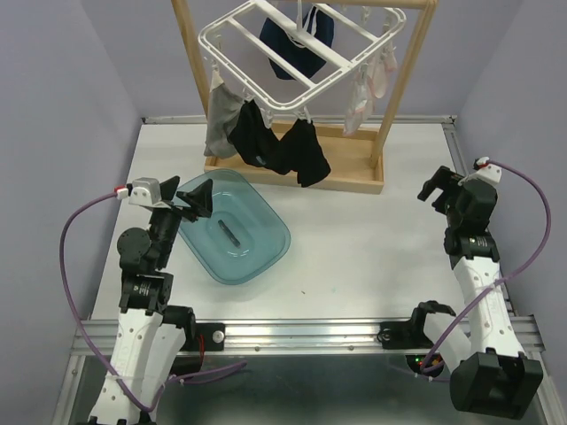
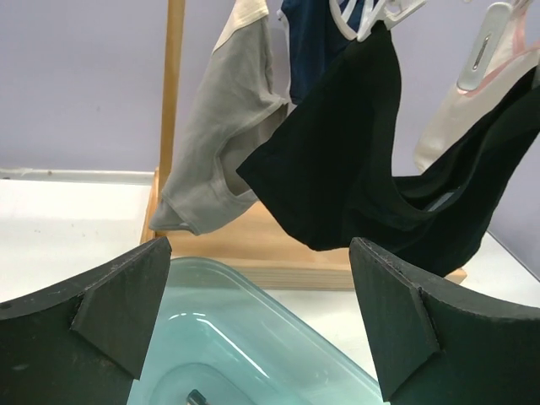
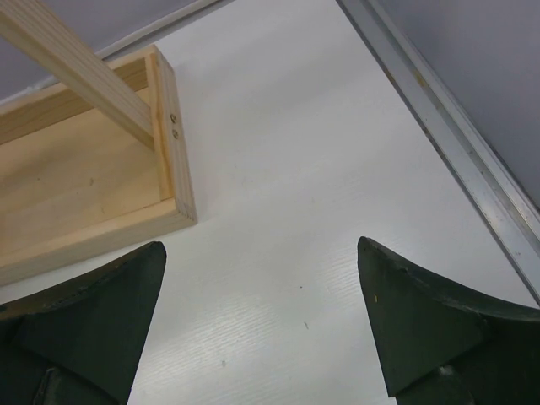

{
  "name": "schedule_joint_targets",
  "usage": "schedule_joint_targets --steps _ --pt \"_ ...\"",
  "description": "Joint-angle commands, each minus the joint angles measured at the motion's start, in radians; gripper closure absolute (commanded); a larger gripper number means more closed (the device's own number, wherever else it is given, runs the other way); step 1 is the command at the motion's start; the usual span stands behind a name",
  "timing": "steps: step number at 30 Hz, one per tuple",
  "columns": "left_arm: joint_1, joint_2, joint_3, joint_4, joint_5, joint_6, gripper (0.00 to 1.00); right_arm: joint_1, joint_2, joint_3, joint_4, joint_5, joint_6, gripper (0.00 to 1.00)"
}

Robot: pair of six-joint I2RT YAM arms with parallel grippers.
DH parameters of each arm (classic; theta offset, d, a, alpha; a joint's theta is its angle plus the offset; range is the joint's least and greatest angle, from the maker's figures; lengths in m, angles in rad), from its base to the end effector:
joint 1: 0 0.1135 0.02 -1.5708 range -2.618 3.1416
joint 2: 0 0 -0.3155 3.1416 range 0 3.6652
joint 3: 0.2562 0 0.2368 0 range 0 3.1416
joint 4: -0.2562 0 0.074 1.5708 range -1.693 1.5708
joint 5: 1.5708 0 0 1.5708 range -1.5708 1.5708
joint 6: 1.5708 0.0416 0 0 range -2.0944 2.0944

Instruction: Remove the underwear clipped to the hanger

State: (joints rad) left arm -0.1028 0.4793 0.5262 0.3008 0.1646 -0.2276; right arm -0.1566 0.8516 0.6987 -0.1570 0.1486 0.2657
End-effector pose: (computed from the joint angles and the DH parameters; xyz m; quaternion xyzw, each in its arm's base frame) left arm 0.0731 -0.0144 0.3689 0.0315 0.5753 -0.1807 0.7971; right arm 0.1545 -0.0306 0.3402 0.2116 0.7785 -0.0278 0.5903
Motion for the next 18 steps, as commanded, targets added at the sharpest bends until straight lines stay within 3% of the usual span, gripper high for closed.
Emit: schedule_joint_targets --steps 1,5,9,12,14,18 --pt "0.005 0.016 0.078 0.041 0.078 -0.052 0.01 -0.004 -0.034 0.070 0.036 -0.079 -0.025 0.00" --pt "0.005 0.087 0.159 0.005 0.160 -0.082 0.01 -0.004 -0.060 0.024 0.042 -0.285 -0.164 0.00" --pt "0.005 0.162 0.211 -0.019 0.251 -0.095 0.01 -0.004 -0.069 -0.031 0.042 -0.603 -0.386 0.00" --pt "0.005 0.189 0.242 -0.031 0.289 -0.090 0.01 -0.003 -0.060 -0.063 0.036 -0.797 -0.466 0.00" --pt "0.005 0.194 0.254 -0.045 0.297 -0.078 0.01 -0.001 -0.045 -0.051 0.021 -0.875 -0.500 0.00" --pt "0.005 0.170 0.242 -0.080 0.288 -0.038 0.01 0.008 0.055 0.097 -0.114 -1.211 -0.576 0.00"
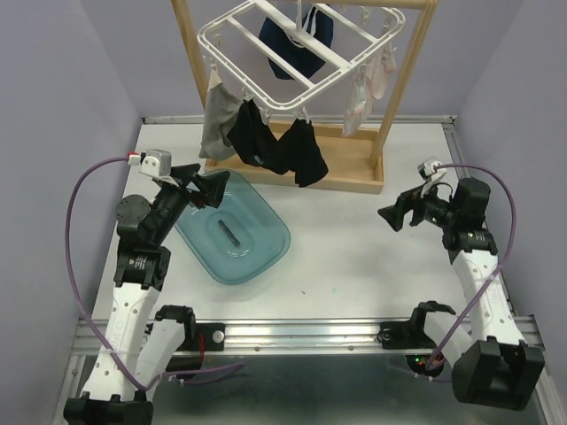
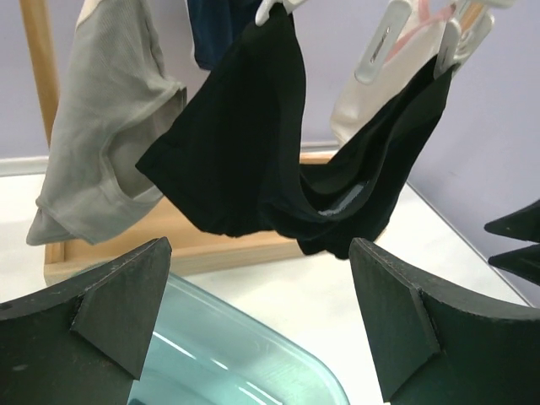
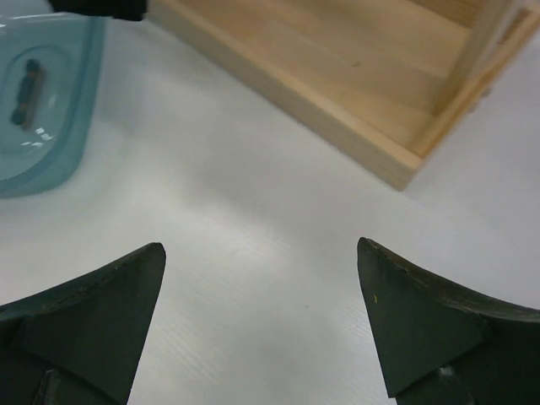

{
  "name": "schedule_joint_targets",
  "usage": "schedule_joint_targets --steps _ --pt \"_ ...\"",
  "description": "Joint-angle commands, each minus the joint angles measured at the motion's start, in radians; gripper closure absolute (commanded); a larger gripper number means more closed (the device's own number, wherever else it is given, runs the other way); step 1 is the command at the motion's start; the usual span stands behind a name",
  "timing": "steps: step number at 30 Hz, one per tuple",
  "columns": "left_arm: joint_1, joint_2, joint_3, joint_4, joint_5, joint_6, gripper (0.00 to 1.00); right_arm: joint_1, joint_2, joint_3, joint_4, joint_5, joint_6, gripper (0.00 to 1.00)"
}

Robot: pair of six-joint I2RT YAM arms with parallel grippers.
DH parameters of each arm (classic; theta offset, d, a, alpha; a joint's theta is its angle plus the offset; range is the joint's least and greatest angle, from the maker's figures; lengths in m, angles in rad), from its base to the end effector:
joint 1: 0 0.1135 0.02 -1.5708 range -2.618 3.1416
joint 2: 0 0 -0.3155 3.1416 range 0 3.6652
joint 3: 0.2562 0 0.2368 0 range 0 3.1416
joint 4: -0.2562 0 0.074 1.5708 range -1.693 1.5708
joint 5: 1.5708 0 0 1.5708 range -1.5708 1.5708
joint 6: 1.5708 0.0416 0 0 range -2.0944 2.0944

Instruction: Remove the underwear clipped to the hanger

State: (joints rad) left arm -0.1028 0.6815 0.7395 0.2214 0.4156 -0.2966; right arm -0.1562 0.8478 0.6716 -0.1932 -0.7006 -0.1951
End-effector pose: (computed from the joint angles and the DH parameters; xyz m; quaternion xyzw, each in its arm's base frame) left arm 0.1056 -0.0278 0.4163 0.1070 0.6020 -0.2767 0.7413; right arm 0.1484 0.0038 0.3308 -0.2090 0.7709 0.1860 0.5722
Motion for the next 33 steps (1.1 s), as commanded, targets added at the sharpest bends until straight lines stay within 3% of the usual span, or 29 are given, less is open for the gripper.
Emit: schedule_joint_targets --steps 1,5,11,18,23,26,30,33 --pt "0.005 -0.040 0.020 -0.010 0.028 0.037 0.01 0.013 0.083 0.163 -0.087 -0.396 -0.104 0.00" --pt "0.005 -0.085 -0.040 -0.011 0.011 0.050 0.01 0.116 0.236 0.441 -0.132 -0.370 -0.084 0.00" --pt "0.005 -0.148 -0.143 -0.007 -0.055 0.094 0.01 0.455 0.420 0.745 -0.120 -0.020 -0.072 0.00" --pt "0.005 -0.166 -0.155 -0.010 -0.067 0.090 0.01 0.636 0.562 0.960 -0.103 0.298 -0.104 0.00" --pt "0.005 -0.181 -0.164 0.035 -0.031 0.056 0.02 0.646 0.544 0.932 -0.106 0.395 -0.139 0.00" --pt "0.005 -0.178 -0.170 0.114 0.029 -0.005 0.03 0.647 0.517 0.889 -0.106 0.371 -0.153 0.00" --pt "0.000 -0.105 -0.088 0.165 0.068 -0.064 0.08 0.646 0.472 0.798 -0.104 0.322 -0.153 0.00" --pt "-0.009 -0.042 0.010 0.165 0.014 -0.070 0.10 0.646 0.436 0.725 -0.100 0.305 -0.171 0.00"
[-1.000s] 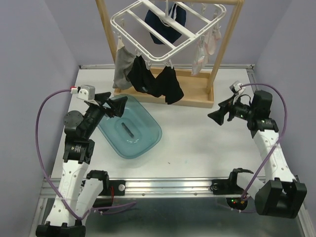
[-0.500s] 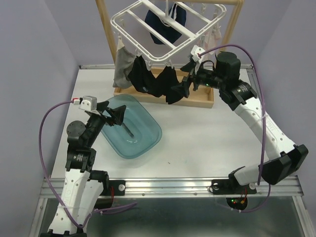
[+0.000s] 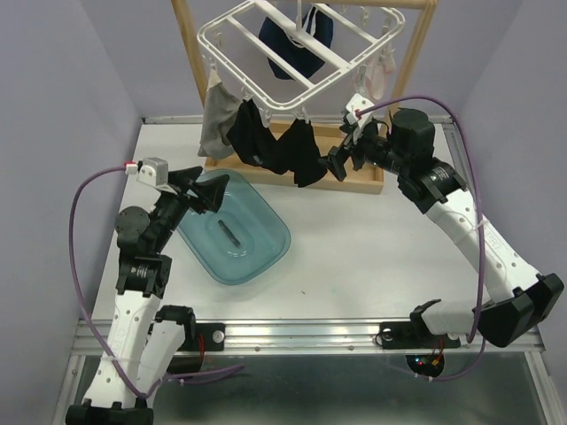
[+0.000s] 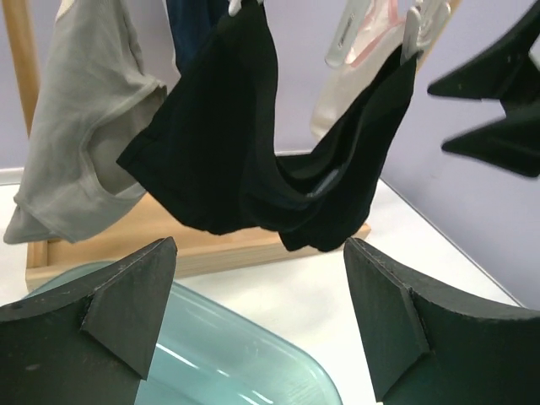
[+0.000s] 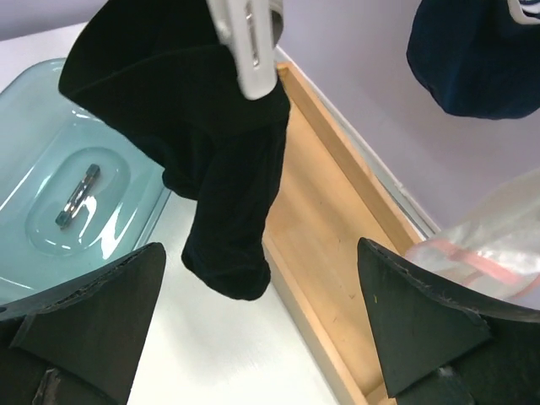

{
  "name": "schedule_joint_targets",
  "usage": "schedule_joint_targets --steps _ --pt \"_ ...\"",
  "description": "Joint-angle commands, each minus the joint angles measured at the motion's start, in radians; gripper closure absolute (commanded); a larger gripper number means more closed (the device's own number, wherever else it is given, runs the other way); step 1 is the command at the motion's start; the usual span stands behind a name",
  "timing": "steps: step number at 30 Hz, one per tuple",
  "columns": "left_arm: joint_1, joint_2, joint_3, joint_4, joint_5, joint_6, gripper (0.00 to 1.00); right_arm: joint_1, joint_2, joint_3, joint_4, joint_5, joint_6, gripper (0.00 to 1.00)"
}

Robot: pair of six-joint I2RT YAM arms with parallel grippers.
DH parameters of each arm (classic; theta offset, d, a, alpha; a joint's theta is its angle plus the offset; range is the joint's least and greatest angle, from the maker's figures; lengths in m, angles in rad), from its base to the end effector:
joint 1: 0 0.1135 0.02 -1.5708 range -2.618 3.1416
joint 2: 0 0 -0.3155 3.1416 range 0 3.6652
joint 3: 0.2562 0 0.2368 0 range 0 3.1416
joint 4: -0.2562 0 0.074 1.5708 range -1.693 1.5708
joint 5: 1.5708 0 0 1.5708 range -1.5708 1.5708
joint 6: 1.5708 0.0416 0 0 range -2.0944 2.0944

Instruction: Remove the underwear clipped to the hanger

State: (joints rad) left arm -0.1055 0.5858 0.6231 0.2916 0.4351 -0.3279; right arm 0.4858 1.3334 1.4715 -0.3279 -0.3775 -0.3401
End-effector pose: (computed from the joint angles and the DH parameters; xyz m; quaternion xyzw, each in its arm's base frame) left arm 0.0872 -0.0269 0.3925 0.1114 0.5841 -0.2934 0.7486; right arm 0.2361 0.1420 0.4899 -0.4133 0.6456 0.1898 0.6134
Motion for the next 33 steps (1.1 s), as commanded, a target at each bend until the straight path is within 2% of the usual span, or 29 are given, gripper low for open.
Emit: schedule_joint_targets --steps 1,3,5,9,10,17,20,25,33 --pt "-0.008 0.104 0.154 0.096 -0.033 -0.031 0.11 0.004 -0.077 -0.132 0.041 -0.038 -0.033 0.00" --pt "-0.011 0.167 0.208 0.095 -0.051 0.010 0.14 0.002 -0.112 -0.197 0.058 -0.060 -0.034 0.00" --pt "-0.022 0.296 0.307 0.101 -0.039 0.052 0.18 0.000 -0.163 -0.275 0.061 -0.087 -0.043 0.00" --pt "-0.059 0.419 0.380 0.170 -0.007 0.205 0.18 -0.013 -0.240 -0.390 0.061 -0.159 -0.043 0.00" --pt "-0.069 0.436 0.388 0.185 -0.007 0.205 0.17 -0.021 -0.249 -0.411 0.059 -0.173 -0.043 0.00" --pt "-0.161 0.517 0.374 0.349 0.019 0.587 0.16 -0.070 -0.326 -0.579 0.096 -0.261 -0.046 0.00" --pt "-0.168 0.543 0.371 0.418 0.037 0.616 0.15 -0.116 -0.353 -0.645 0.142 -0.331 -0.023 0.00" --pt "-0.180 0.611 0.414 0.452 0.057 0.624 0.18 -0.124 -0.362 -0.678 0.147 -0.354 -0.025 0.00" --pt "-0.209 0.672 0.431 0.536 -0.027 0.633 0.22 -0.128 -0.382 -0.686 0.147 -0.353 -0.033 0.00"
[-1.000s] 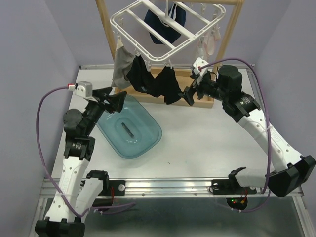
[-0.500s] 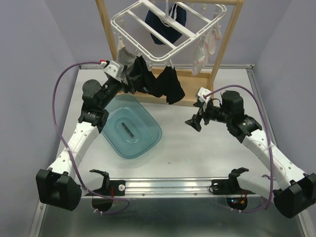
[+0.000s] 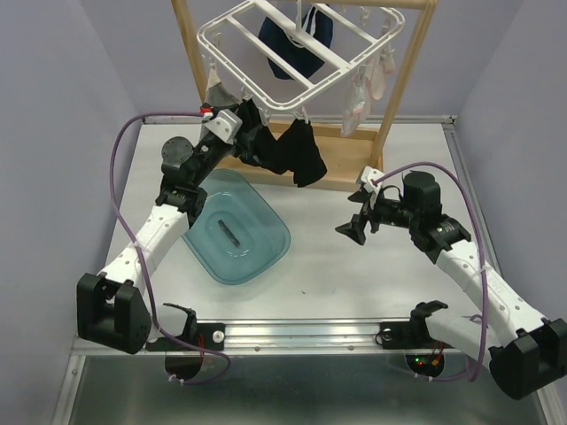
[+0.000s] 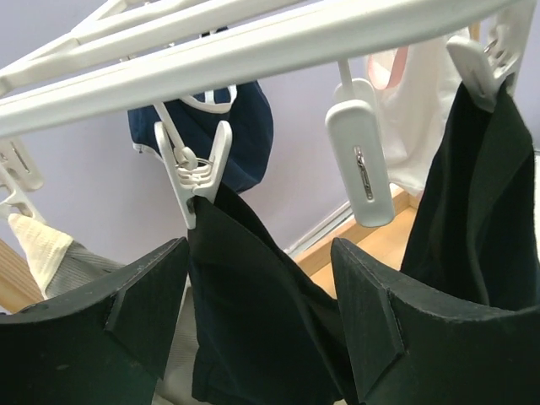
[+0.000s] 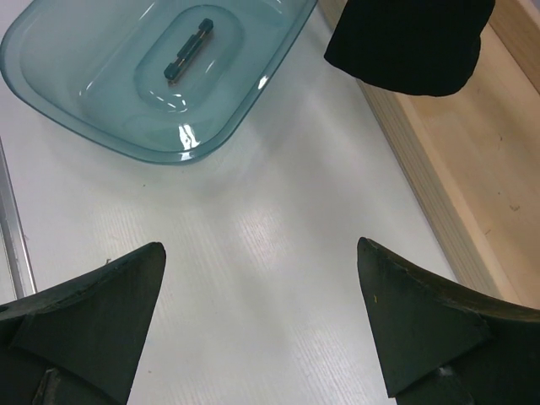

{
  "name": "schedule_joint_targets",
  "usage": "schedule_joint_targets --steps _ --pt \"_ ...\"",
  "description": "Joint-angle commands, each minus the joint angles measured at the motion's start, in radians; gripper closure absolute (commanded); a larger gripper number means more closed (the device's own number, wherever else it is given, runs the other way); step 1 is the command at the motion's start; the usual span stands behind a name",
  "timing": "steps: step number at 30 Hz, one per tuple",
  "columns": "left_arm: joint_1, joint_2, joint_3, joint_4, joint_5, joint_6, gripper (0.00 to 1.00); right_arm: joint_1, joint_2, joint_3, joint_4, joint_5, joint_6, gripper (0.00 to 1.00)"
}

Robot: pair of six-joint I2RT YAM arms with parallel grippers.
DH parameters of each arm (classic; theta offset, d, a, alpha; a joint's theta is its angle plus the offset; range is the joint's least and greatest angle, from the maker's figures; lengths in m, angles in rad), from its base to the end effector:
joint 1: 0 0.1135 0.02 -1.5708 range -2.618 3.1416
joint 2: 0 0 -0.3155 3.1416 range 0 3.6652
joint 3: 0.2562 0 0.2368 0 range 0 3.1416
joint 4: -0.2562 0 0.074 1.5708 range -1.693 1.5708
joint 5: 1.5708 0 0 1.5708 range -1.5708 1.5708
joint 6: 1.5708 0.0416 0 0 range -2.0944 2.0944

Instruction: Remove the underwear clipped to the hanger

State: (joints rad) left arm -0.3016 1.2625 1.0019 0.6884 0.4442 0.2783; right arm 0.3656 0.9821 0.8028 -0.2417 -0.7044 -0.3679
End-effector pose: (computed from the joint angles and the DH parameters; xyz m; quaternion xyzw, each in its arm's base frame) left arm 0.2454 -0.0951 0.4594 0.3284 0.4526 -0.1287 0.8190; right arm 0.1560 0.0886 0.3509 -0.4576 0.6681 0.2889 0.5107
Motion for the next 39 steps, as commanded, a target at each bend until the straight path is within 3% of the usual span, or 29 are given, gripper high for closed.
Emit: schedule_joint_targets --steps 1,14,28,32,39 --pt "-0.014 0.000 0.055 0.149 -0.056 0.027 0.22 -0.010 -0.033 -0.016 0.061 -0.027 -0.006 0.00" --pt "-0.025 0.084 0.130 0.198 -0.117 0.053 0.26 -0.024 -0.037 -0.022 0.061 -0.032 -0.009 0.00" --pt "-0.036 0.127 0.182 0.243 -0.099 0.058 0.38 -0.039 -0.031 -0.024 0.061 -0.041 -0.011 0.00" --pt "-0.039 0.132 0.182 0.252 -0.101 0.058 0.53 -0.040 -0.031 -0.024 0.061 -0.046 -0.011 0.00" --pt "-0.041 0.126 0.178 0.263 -0.099 0.052 0.91 -0.047 -0.033 -0.022 0.059 -0.050 -0.011 0.00"
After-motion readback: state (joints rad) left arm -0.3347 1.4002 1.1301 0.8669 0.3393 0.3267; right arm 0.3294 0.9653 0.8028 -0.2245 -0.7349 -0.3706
